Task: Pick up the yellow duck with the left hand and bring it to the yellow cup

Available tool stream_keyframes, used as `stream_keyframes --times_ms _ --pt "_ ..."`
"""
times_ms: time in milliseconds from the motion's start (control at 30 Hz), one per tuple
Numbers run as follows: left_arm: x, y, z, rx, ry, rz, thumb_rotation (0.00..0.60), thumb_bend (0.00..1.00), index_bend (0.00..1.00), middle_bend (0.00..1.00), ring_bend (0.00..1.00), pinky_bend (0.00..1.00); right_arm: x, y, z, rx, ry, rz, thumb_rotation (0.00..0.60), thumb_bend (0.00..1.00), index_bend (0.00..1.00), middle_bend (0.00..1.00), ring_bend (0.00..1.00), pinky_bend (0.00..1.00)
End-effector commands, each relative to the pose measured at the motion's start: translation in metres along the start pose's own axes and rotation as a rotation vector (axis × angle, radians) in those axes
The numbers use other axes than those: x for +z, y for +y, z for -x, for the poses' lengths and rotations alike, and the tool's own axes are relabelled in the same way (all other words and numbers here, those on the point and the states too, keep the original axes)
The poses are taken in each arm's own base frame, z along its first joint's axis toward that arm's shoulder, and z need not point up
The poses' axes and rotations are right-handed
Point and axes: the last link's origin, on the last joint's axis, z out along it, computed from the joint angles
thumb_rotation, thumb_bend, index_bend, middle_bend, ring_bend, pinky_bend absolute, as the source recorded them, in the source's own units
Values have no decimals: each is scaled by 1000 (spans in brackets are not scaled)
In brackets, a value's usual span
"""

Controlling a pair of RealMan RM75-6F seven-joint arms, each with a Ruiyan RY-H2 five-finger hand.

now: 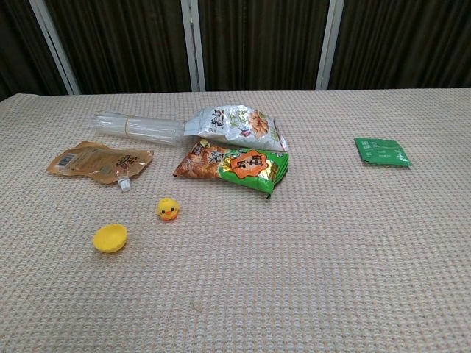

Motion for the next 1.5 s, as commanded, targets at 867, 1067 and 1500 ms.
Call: stream_keyframes --times_ms 867,1067,1500 --pt "152 175 68 108 -217 241 600 186 327 0 0 0 1 0 -2 37 -8 -7 600 16 0 0 0 0" --pt "162 203 82 108 -243 240 600 188 333 0 0 0 1 0 -2 48 -11 -7 600 16 0 0 0 0" --pt "171 228 100 164 -272 226 600 213 369 0 0 0 2 0 -4 68 -7 -4 600 16 0 0 0 0"
